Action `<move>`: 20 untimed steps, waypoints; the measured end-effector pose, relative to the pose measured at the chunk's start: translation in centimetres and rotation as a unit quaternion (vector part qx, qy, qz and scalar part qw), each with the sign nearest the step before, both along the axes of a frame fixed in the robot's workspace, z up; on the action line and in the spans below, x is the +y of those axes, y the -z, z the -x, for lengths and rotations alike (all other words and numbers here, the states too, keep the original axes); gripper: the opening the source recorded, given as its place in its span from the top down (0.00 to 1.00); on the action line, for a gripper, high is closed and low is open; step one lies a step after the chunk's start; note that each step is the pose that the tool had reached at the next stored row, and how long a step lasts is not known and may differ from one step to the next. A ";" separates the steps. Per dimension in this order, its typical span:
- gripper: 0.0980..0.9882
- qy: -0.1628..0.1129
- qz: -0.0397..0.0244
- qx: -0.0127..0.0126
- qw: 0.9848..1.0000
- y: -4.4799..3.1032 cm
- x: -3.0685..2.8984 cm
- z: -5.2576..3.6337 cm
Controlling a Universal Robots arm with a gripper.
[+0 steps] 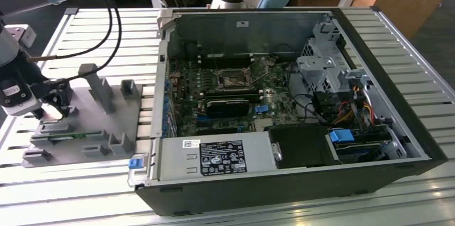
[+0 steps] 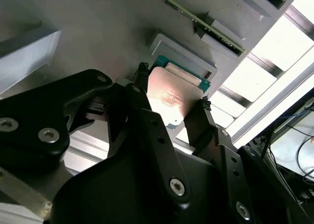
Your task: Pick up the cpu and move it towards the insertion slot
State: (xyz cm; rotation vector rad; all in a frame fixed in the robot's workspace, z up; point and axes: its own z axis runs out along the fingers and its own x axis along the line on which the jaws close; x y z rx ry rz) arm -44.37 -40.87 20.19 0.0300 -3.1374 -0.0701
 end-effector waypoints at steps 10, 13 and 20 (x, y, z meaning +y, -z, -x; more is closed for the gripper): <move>0.50 0.000 0.000 0.000 1.000 -0.96 0.00 0.01; 0.50 0.000 0.000 0.000 1.000 -1.24 0.00 0.01; 0.50 0.000 0.000 0.000 1.000 -1.70 0.00 0.01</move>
